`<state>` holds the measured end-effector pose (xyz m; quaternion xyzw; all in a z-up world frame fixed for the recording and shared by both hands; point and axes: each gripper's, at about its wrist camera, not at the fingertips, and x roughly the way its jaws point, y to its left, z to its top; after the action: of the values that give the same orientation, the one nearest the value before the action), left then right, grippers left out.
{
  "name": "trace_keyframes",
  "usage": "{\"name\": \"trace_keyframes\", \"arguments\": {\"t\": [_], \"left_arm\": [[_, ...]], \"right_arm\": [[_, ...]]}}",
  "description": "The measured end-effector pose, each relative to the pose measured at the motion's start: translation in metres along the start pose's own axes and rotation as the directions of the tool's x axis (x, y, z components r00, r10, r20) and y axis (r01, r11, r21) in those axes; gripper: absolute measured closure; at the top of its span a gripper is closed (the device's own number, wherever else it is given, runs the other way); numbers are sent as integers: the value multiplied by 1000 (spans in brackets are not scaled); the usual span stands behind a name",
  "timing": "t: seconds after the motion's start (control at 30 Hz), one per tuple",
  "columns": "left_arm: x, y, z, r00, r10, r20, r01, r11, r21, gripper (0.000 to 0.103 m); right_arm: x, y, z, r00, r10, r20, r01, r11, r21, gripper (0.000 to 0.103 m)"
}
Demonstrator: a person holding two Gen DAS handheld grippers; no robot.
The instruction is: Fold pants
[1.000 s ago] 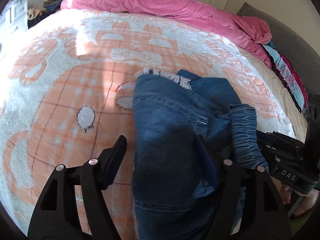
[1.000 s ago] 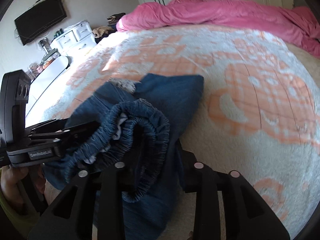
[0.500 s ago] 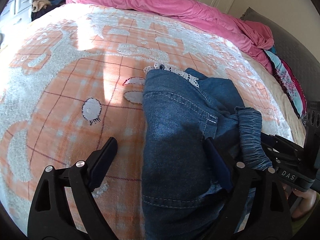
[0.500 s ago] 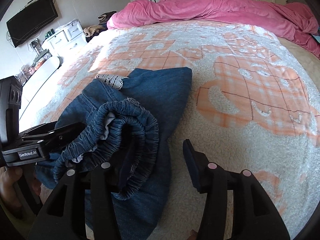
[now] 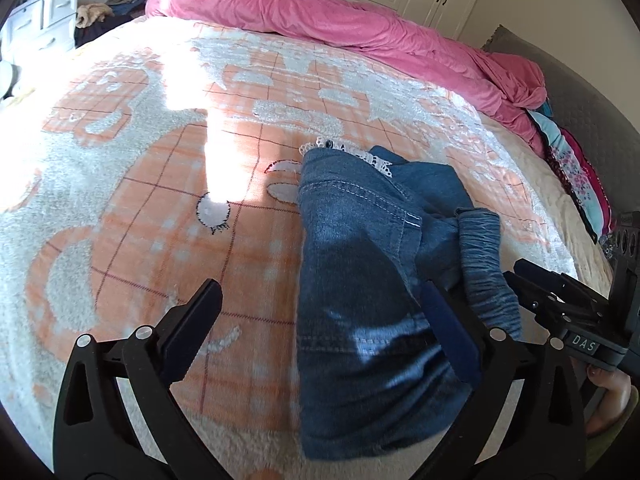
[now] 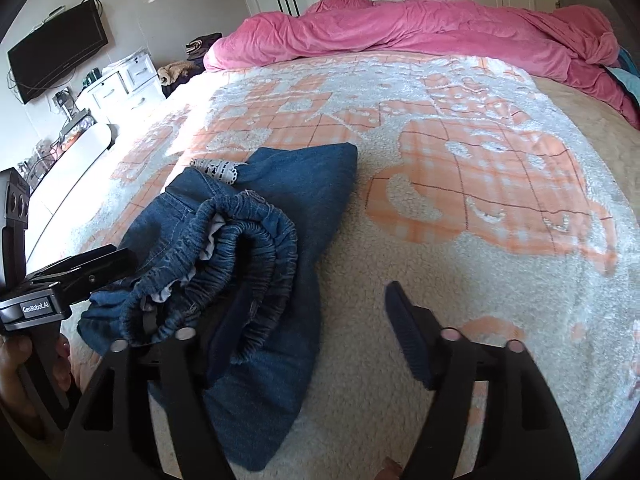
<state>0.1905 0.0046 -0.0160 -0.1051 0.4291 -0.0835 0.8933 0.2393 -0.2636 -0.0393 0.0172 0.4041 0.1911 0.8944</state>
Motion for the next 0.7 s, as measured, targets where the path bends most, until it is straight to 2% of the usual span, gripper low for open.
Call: {"name": "trace_keyframes", "arguments": {"t": [0.1, 0.13, 0.27, 0.33, 0.7], "left_arm": [[-12, -1, -4, 1000, 1, 14, -2, 1000, 2, 10], [-16, -2, -5, 1000, 5, 19, -5, 1000, 4, 10], [-34, -7, -13, 999, 10, 41, -10, 1000, 17, 10], [-42, -9, -18, 999, 16, 51, -17, 1000, 23, 10], [-90, -24, -44, 991, 40, 124, -47, 997, 56, 10]], "right_arm": [[-13, 2, -4, 1000, 3, 27, -3, 1000, -1, 30], [-17, 3, -4, 999, -1, 36, 1, 1000, -4, 21], [-40, 11, -9, 996, 1, 93, 2, 1000, -31, 17], [-53, 16, -13, 993, -3, 122, 9, 999, -46, 11], [-114, 35, -35, 970, 5, 244, 18, 995, -94, 5]]}}
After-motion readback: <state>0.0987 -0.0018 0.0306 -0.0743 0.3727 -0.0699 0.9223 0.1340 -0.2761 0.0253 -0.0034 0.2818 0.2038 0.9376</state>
